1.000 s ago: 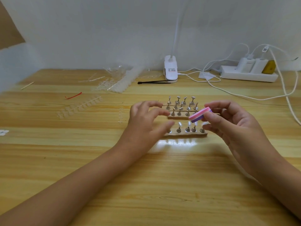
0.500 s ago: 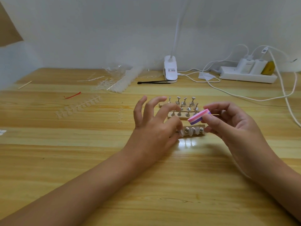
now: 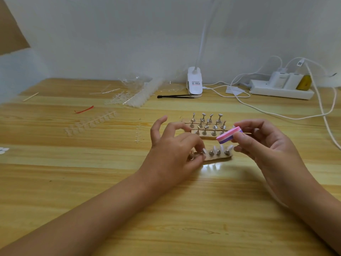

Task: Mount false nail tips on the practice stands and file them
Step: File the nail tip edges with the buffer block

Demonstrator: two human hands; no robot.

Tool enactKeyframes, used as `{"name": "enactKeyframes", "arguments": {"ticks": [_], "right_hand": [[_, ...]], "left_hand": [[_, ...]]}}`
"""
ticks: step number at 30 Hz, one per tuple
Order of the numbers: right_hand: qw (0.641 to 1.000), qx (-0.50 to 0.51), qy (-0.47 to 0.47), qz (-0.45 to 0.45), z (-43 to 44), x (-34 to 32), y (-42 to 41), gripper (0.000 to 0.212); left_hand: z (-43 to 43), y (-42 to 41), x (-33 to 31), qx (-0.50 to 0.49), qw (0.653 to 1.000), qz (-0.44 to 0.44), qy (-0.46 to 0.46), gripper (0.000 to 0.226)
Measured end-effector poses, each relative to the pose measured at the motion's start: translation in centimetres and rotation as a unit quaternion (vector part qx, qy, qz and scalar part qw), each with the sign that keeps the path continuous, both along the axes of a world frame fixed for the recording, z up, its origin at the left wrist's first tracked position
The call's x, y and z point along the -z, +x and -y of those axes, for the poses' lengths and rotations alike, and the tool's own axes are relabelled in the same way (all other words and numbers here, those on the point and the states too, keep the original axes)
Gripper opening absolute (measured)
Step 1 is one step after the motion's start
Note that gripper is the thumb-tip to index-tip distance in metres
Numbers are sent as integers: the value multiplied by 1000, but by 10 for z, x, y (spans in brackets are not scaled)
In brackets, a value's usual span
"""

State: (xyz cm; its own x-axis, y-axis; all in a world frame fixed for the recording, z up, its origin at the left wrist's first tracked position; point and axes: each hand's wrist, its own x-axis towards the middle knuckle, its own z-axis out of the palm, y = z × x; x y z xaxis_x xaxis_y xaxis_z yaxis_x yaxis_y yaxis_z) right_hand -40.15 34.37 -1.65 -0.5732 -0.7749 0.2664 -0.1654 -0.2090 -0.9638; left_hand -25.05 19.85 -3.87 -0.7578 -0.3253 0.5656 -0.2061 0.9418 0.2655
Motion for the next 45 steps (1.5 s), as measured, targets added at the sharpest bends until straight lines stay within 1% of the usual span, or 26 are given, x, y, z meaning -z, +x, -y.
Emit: {"name": "enactKeyframes", "arguments": {"ticks": [2, 7, 10, 14, 17, 19, 21, 23, 24, 27, 30, 31, 32, 34, 35, 36, 38, 39, 41, 43, 45], "right_hand": [[1000, -2, 2, -1, 0, 0, 0, 34], [1000, -5, 11, 1, 1, 2, 1, 29], [1000, -7, 15, 3, 1, 3, 1, 28], [1000, -11, 20, 6, 1, 2, 1, 28], [1000, -10, 26, 5, 1, 3, 1, 30], [1000, -11, 21, 7, 1, 2, 2, 33], [1000, -12, 12, 12, 1, 3, 1, 42], [999, -21, -1, 29, 0, 2, -1, 50], [998, -34, -9, 42, 0, 1, -1, 51], [991, -84, -27, 101, 0, 0, -2, 43], [984, -117, -22, 136, 0, 0, -3, 30], [983, -123, -21, 138, 0, 0, -3, 29], [982, -127, -22, 137, 0, -1, -2, 32], [981, -135, -26, 133, -1, -2, 0, 45], [981, -140, -30, 131, -1, -3, 1, 46], [981, -145, -32, 128, -2, -3, 2, 43], [981, -150, -34, 118, -2, -3, 4, 28], [982, -149, -32, 109, -2, -3, 6, 26], [985, -147, -27, 84, -3, -2, 9, 32], [988, -140, -28, 62, -4, -3, 12, 45], [991, -122, -34, 47, -5, -3, 11, 46]], "left_hand": [[0, 0, 0, -1, 1000, 7, 7, 13], [-2, -1, -2, 2, 996, 6, -86, 8], [-3, -1, -1, 1, 993, -1, -117, 9], [-1, -2, -1, 10, 995, -7, -101, 15], [0, -2, 0, 10, 995, -15, -94, 7], [-1, -1, -2, 7, 996, -30, -81, 6], [-2, 0, -6, 15, 997, -67, -31, 10], [-3, 3, -9, 45, 990, -115, 65, 13], [-4, 5, -11, 69, 981, -133, 126, 12], [-12, 11, -16, 119, 938, -150, 289, 7], [-16, 16, -16, 146, 901, -148, 381, 10], [-16, 18, -16, 152, 890, -143, 405, 13], [-15, 19, -16, 156, 880, -137, 426, 17], [-14, 20, -17, 160, 862, -133, 463, 23], [-14, 20, -18, 159, 853, -136, 479, 23], [-13, 20, -19, 157, 846, -140, 490, 23], [-13, 19, -21, 149, 838, -147, 504, 21], [-13, 19, -21, 147, 834, -148, 511, 21], [-12, 18, -21, 147, 820, -144, 534, 23], [-11, 18, -21, 156, 798, -138, 566, 28], [-10, 17, -21, 169, 775, -133, 593, 30]]}}
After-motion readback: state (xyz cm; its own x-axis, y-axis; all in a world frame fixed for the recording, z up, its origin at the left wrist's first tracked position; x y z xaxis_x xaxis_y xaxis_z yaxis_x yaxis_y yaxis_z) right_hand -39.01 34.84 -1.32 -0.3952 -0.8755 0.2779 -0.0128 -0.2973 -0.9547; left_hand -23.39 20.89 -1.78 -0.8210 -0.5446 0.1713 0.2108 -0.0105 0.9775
